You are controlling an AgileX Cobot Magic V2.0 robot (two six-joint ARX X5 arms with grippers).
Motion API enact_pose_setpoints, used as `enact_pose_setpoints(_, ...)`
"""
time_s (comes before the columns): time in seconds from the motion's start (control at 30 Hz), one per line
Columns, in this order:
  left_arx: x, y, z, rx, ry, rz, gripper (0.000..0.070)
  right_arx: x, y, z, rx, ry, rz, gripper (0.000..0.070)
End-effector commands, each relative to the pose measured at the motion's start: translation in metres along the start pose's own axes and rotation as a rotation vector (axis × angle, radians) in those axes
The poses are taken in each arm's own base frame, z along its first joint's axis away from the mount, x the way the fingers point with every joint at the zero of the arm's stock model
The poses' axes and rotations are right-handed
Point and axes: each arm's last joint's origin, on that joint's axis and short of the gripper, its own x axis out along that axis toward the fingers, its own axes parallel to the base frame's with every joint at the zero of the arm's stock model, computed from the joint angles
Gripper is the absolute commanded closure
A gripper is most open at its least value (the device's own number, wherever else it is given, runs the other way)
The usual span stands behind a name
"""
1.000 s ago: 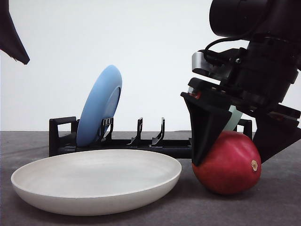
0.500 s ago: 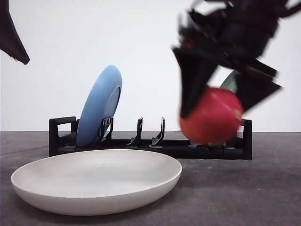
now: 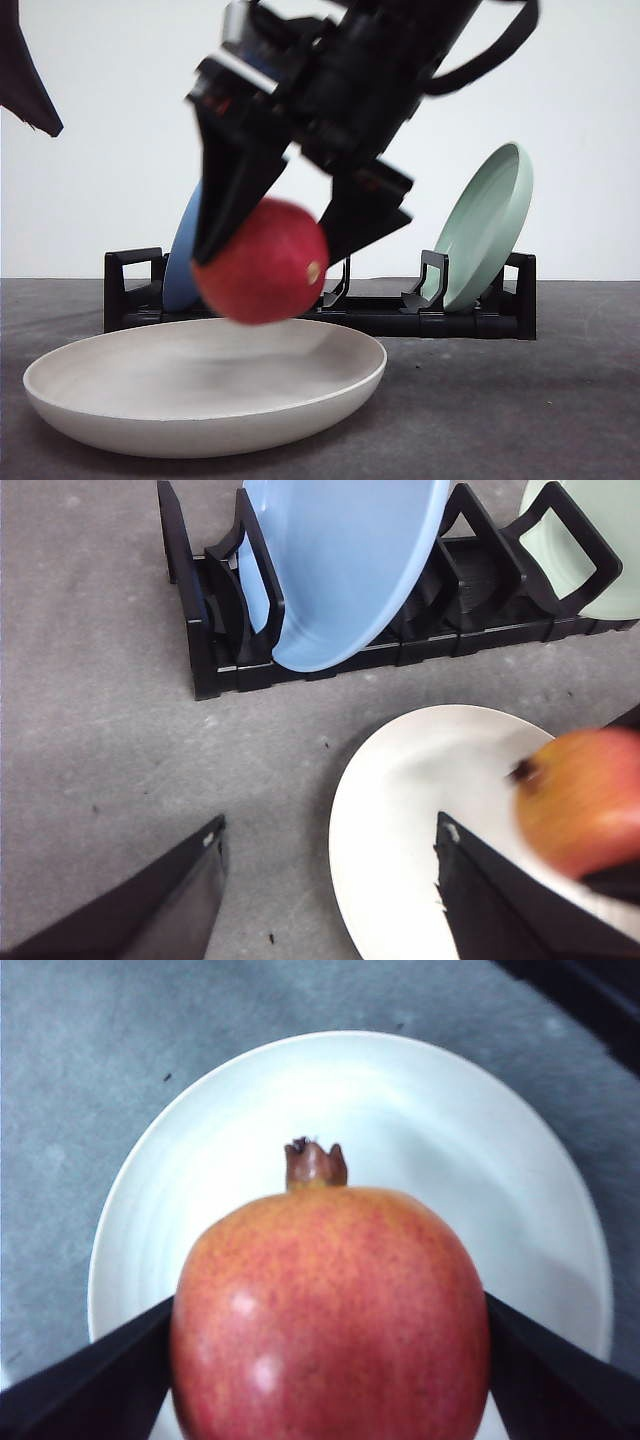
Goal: Place pomegranate in white plate
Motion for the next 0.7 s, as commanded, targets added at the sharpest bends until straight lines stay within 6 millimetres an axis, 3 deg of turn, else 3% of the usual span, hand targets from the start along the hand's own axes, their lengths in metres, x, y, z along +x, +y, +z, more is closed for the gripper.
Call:
enact_pose_setpoints(0.0,-0.001,-0.001,0.004,0.005,-0.012,-0.001,0.0311,0.009,0.005,0.004,-0.023,-0.011,0.012,0.0180)
enact_pose_setpoints(0.3,-0.001,-0.001,0.004,0.005,-0.012,-0.001,0.0311,0.032,0.005,-0.002,-0.024,0.040,0.007,0.0177)
enact_pose_setpoints(0.47,-0.001,-0.001,0.004,0.002,-0.012,-0.001,0.0311,0.032,0.007,-0.003,-0.028,0.043,0.011,0.0051)
enact_pose_setpoints(0.67,-0.001,-0.001,0.004,0.002,-0.012,-0.001,0.0311,0.026,0.007,-0.003,-0.018,0.044,0.009,0.0037)
